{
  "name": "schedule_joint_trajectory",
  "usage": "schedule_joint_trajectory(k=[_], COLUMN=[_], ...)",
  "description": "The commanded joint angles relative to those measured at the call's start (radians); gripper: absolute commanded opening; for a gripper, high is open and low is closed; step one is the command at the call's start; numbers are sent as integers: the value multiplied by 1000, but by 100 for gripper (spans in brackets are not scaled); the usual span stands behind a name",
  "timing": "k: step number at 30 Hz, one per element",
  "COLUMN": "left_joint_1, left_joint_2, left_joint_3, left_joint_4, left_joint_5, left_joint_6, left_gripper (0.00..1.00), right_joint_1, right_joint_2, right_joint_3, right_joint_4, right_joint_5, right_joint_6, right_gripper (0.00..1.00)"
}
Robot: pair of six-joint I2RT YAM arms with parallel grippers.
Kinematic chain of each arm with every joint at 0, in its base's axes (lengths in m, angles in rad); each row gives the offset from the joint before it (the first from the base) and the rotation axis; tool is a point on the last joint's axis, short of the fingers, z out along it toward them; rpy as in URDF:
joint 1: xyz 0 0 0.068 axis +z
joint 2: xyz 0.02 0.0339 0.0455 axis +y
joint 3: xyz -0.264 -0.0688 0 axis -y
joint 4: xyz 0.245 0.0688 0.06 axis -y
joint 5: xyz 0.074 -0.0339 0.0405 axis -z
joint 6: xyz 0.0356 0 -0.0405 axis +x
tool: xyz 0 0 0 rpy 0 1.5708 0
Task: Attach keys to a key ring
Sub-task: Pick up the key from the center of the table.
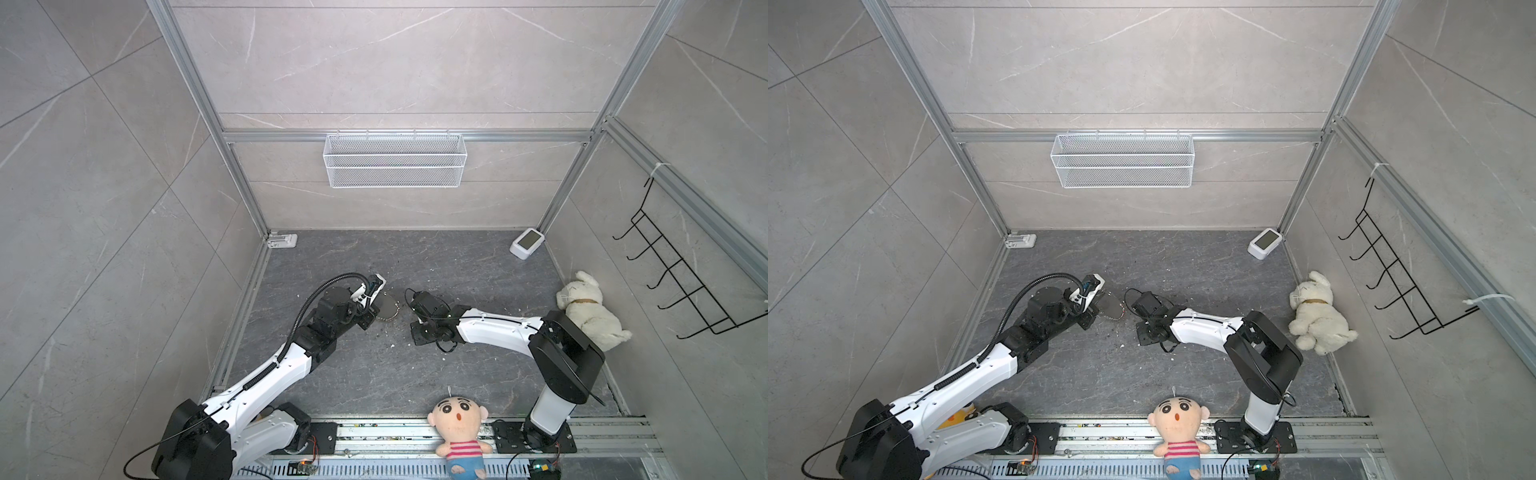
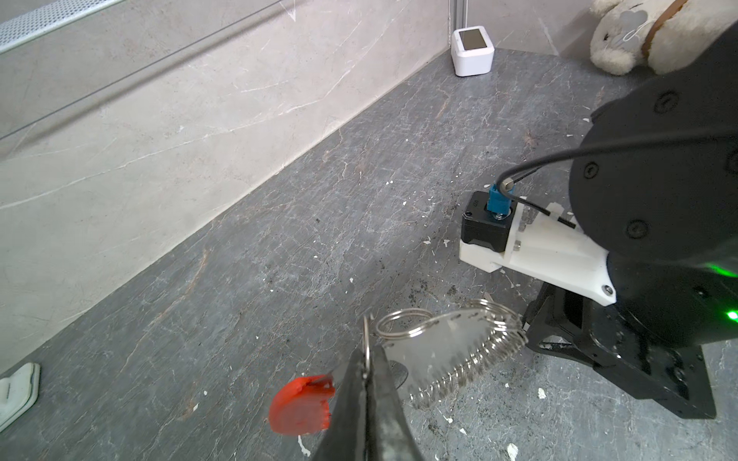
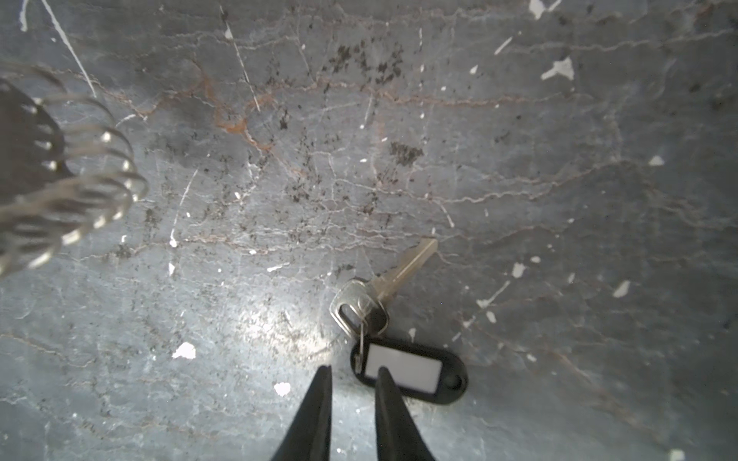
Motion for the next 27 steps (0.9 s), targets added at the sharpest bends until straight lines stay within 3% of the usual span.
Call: schedule_joint_trajectory(k=[1,27], left_joint_1=[9,21], left_joint_2=[-20,-21], left_joint_3=[7,0], left_joint_4=[42,53], left_joint_5=[-4,22], left_joint_6=[-11,-2], left_gripper=[0,0], right_joint_1=[10,36], right_joint_2=[25,77], right_joint_3=[36,73], right_joint_4=[-39,-76], right_joint_5=[33,74], right_joint_6=[-10,-29], right_gripper=[23,22])
